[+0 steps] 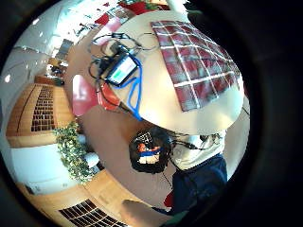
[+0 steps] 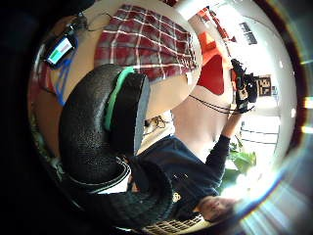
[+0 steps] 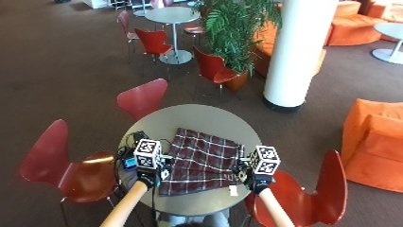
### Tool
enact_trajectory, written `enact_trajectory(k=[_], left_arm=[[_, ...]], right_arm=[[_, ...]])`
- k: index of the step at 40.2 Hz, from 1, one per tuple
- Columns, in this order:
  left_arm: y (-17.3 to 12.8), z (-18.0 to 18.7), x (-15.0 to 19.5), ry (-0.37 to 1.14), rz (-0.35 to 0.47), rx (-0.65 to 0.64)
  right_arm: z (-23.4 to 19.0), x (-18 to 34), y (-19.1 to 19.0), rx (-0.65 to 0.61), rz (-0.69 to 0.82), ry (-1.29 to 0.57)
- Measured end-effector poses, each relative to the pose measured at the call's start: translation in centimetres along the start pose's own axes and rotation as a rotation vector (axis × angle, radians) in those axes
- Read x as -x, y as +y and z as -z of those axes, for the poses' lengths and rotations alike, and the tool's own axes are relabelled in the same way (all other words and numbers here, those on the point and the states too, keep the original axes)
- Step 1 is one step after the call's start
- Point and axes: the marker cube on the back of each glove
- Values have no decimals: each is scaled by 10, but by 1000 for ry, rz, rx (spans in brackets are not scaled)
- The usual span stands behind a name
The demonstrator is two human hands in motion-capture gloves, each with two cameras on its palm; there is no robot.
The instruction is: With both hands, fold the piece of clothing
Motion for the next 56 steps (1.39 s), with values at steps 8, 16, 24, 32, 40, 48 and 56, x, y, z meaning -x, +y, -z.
enact_trajectory(k=[8,16,24,32,40,48,56], left_arm=[[-4,9,9,-9,15,-3],[-5,-2,8,11,-2,5],[-1,-51,9,0,-76,135],[-34,-90,-4,92,-170,182],[-53,-165,-9,119,-167,306],[-17,-185,-18,54,-64,342],[-22,-227,-20,-38,-113,-9]], right_arm=[[4,0,-1,-13,-2,0],[-3,0,-10,49,45,12],[-30,3,0,262,203,-2],[-64,-7,-38,441,217,81],[-75,3,-46,381,89,194],[-114,-4,-53,393,10,255],[-155,-18,-61,179,126,297]])
